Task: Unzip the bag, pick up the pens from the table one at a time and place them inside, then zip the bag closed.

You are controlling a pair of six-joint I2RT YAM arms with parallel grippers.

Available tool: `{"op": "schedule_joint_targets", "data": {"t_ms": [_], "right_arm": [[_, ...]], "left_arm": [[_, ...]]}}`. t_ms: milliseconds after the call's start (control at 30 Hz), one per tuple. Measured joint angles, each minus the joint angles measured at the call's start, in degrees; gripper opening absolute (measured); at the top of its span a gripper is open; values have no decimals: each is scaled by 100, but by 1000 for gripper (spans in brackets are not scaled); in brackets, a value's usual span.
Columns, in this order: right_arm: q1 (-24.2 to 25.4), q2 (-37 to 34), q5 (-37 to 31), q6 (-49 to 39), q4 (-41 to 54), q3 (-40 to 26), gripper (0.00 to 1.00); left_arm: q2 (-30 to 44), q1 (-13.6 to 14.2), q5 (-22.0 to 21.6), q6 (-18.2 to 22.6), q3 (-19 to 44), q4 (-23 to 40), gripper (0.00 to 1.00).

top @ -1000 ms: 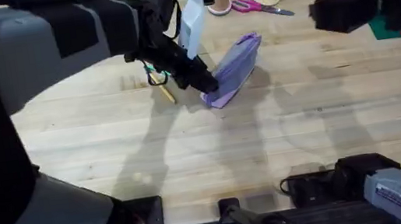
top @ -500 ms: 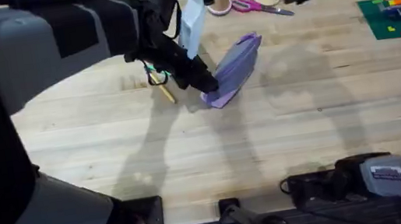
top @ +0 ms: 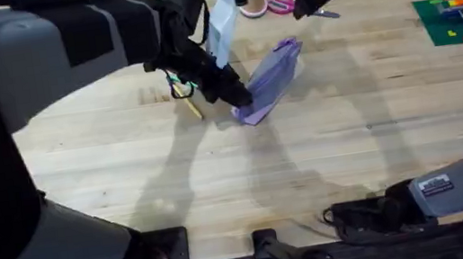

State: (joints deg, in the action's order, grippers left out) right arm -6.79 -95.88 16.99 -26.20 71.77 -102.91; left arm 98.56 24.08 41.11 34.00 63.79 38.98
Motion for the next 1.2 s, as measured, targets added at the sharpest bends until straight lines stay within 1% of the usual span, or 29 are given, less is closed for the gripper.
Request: {"op": "schedule_joint_targets", "data": {"t_ms": [133, 333, 500, 800, 1200], "right_arm": [[-8, 1, 2, 52, -9, -10, 995], [-49, -2, 2, 396, -51, -11, 995], [-55, -66, 2, 459, -125, -19, 995], [-55, -714, 2, 447, -162, -22, 995], [-55, -1507, 2, 337, -603, -22, 996]], "left_arm": [[0, 0, -1, 0, 0, -2, 44], [0, 0, -1, -1, -1, -2, 44], [0, 0, -1, 0, 0, -2, 44], [0, 0, -1, 0, -2, -2, 44], [0, 0, -1, -1, 0, -2, 44]]}}
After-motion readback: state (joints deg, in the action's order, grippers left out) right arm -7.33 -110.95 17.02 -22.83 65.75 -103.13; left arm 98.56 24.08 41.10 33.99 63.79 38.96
